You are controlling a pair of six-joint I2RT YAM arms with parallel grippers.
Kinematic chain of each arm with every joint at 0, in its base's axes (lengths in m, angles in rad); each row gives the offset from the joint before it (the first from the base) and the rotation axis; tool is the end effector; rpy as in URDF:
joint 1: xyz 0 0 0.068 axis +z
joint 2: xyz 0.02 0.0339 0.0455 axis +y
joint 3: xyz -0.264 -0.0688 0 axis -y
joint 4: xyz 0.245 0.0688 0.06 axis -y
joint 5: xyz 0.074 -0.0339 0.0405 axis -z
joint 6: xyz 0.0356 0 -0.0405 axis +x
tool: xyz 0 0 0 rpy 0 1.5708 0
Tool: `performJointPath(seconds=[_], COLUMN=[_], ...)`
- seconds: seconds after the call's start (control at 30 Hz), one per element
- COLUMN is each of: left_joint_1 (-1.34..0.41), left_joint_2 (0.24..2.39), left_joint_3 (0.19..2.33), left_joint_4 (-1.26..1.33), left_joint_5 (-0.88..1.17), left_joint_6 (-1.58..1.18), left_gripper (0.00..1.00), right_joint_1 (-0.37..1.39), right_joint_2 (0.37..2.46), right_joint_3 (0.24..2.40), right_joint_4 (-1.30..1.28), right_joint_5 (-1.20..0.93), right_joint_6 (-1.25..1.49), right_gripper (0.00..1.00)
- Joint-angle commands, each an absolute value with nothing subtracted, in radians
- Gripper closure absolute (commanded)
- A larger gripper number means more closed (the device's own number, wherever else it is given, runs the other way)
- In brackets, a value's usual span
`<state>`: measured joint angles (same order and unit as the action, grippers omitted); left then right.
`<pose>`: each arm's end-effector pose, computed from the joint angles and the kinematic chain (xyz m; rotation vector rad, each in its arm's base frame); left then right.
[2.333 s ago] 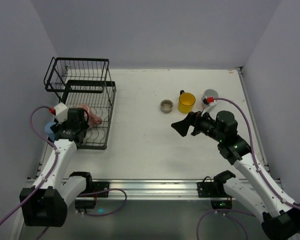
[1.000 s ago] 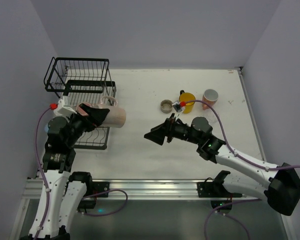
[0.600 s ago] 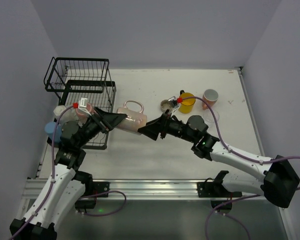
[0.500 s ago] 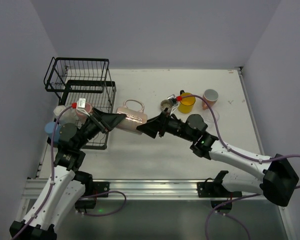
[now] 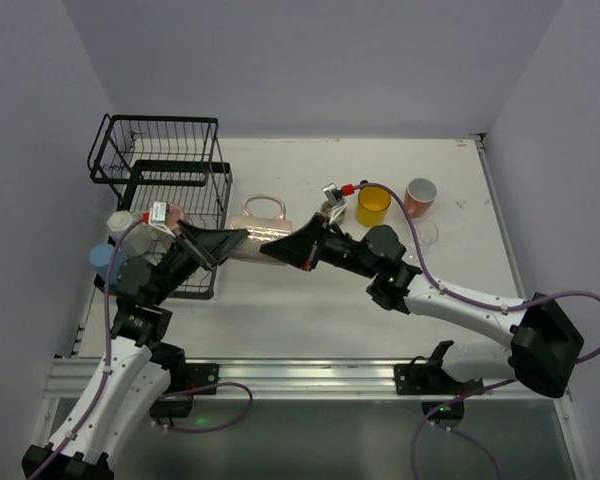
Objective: Unload the cups from the dish rack
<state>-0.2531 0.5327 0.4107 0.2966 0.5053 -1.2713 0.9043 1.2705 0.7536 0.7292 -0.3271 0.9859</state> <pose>0.1376 -0.0534 0.2956 -0.3403 1.5920 -1.5711 0.1702 0.2349 0.3195 -0.2603 1.6047 1.7529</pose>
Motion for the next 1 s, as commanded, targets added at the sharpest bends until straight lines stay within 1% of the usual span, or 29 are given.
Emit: performJointPath(seconds=[0.0, 0.03, 0.1, 0.13, 0.17, 0.2, 0.23, 0.3, 0.33, 0.4, 0.53, 0.63, 0.7, 0.83, 0.97], left_joint_1=[-0.262, -0.262, -0.262, -0.262, -0.262, -0.262, -0.262, -0.262, -0.262, -0.262, -0.262, -0.262, -0.262, -0.262, -0.262], left_joint_2=[0.534, 0.543, 0.552, 0.563, 0.568, 0.571, 0.581, 0.584, 0.583, 0.574, 0.551, 0.526, 0.506, 0.473, 0.462], left_joint_3=[0.445, 0.481, 0.523, 0.563, 0.581, 0.6, 0.645, 0.682, 0.699, 0.719, 0.73, 0.713, 0.686, 0.634, 0.626], left_joint_4=[0.323, 0.292, 0.176, 0.141, 0.108, 0.013, -0.058, -0.205, -0.234, -0.323, -0.416, -0.448, -0.451, -0.436, -0.428], left_joint_5=[0.571, 0.566, 0.545, 0.534, 0.513, 0.49, 0.462, 0.365, 0.341, 0.269, 0.2, 0.128, 0.086, 0.046, 0.011], left_joint_6=[-1.146, -1.112, -0.996, -0.955, -0.872, -0.827, -0.778, -0.66, -0.628, -0.545, -0.431, -0.381, -0.368, -0.379, -0.382], left_gripper=[0.06, 0.0, 0.0, 0.0, 0.0, 0.0, 0.0, 0.0, 0.0, 0.0, 0.0, 0.0, 0.0, 0.0, 0.0], right_joint_1=[0.911, 0.908, 0.908, 0.905, 0.9, 0.894, 0.878, 0.855, 0.824, 0.758, 0.62, 0.574, 0.558, 0.551, 0.545], right_joint_2=[1.223, 1.186, 1.143, 1.099, 1.08, 1.063, 1.049, 1.029, 1.028, 1.022, 1.034, 1.107, 1.158, 1.323, 1.408], right_joint_3=[0.766, 0.765, 0.772, 0.785, 0.798, 0.811, 0.842, 0.88, 0.912, 0.937, 0.951, 1.0, 1.029, 1.136, 1.176], right_joint_4=[0.735, 0.663, 0.56, 0.438, 0.373, 0.3, 0.161, 0.019, -0.114, -0.248, -0.377, -0.463, -0.497, -0.609, -0.614], right_joint_5=[-0.232, -0.224, -0.193, -0.151, -0.132, -0.115, -0.089, -0.074, -0.06, -0.069, -0.089, -0.029, 0.01, 0.152, 0.193], right_joint_6=[0.904, 0.882, 0.803, 0.778, 0.728, 0.701, 0.677, 0.606, 0.591, 0.548, 0.491, 0.427, 0.376, 0.313, 0.273], right_gripper=[1.0, 1.0, 1.0, 1.0, 1.0, 1.0, 1.0, 1.0, 1.0, 1.0, 1.0, 1.0, 1.0, 1.0, 1.0])
